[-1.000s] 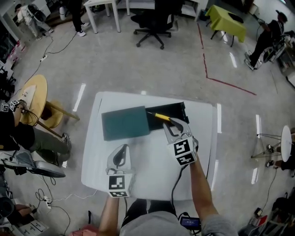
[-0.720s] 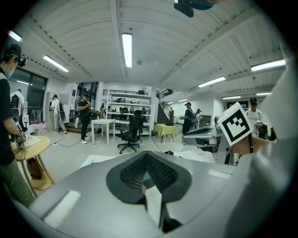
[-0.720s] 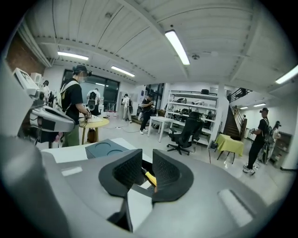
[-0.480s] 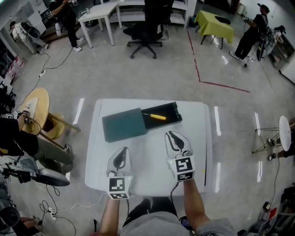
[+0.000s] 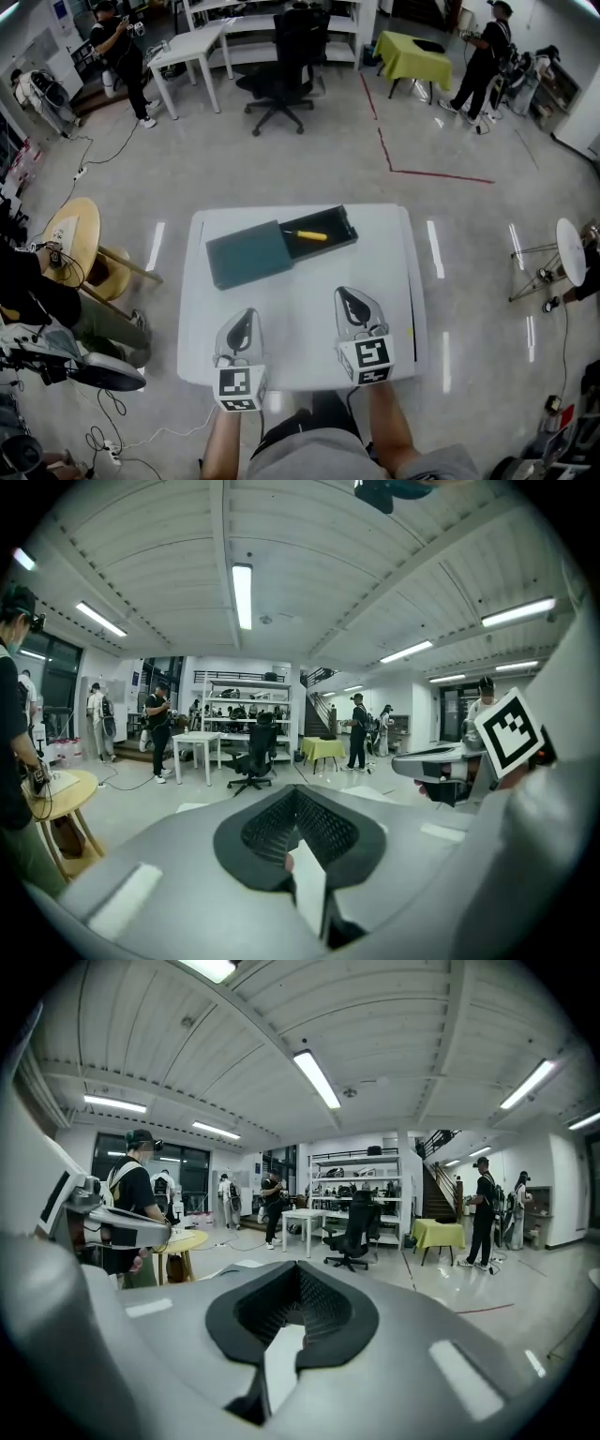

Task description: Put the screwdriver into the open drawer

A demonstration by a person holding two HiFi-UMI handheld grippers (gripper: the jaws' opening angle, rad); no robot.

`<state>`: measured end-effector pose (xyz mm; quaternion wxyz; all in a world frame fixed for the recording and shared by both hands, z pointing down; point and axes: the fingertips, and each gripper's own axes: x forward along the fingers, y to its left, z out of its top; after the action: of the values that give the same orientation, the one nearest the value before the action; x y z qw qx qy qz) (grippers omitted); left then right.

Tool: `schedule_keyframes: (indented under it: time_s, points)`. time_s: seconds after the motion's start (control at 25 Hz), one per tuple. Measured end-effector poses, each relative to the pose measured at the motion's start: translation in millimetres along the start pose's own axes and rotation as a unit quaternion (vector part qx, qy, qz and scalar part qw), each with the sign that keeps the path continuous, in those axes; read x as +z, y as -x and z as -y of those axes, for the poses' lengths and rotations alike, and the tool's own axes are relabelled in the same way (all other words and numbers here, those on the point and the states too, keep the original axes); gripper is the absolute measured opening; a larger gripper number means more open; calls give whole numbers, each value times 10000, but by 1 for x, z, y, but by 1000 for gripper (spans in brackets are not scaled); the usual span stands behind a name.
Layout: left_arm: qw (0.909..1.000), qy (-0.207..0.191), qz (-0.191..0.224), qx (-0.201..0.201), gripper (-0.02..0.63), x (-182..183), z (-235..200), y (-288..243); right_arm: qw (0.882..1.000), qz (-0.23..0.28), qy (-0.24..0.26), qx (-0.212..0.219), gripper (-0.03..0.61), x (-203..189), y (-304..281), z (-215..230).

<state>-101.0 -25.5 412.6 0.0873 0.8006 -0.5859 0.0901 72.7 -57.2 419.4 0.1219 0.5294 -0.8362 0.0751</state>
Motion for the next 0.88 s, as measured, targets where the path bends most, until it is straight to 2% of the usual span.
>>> schedule_keyframes:
  time_s: [0.6,0.88]
  points:
    - [9994,5,72,-348,11,-11,27,66,9998,5,71,-179,5,-16,77,-52]
    - [9986,24,-88,-518,12,-23,45,76,9998,-129,29,-111,3,-30,91,-63]
